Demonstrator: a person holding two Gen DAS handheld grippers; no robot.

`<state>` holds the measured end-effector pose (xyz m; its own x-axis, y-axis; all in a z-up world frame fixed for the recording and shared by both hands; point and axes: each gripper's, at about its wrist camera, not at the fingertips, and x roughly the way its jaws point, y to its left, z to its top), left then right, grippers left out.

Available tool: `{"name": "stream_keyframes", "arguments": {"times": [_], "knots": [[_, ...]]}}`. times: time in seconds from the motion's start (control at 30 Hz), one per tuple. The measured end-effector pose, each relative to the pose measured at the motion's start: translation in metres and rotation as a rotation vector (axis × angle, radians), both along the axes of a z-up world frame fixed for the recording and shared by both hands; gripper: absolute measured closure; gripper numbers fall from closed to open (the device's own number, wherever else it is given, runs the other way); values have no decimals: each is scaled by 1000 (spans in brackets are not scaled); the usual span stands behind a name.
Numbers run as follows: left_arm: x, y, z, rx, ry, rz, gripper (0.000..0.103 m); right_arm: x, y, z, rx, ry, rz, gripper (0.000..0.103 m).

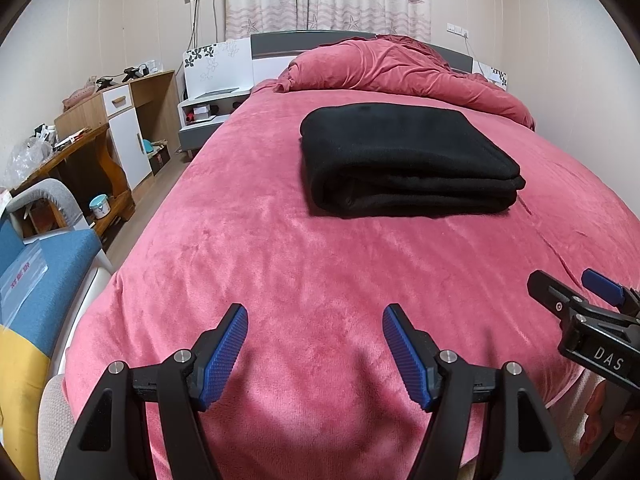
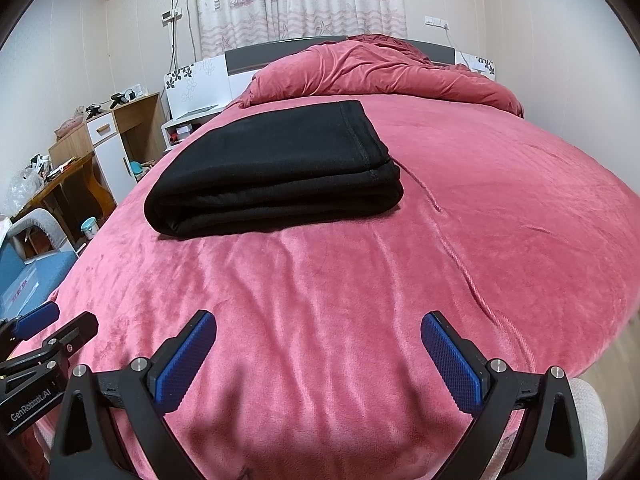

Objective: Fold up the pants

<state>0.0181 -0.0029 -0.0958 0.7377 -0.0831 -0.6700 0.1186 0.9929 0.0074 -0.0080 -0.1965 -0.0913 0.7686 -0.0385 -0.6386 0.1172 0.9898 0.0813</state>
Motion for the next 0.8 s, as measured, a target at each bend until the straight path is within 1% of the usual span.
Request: {"name": "stream_keyframes", "arguments": {"times": [0.8], "knots": [[2,-1,-3,11,15,-4,32,1,0,-3,4,14,-2,0]]}}
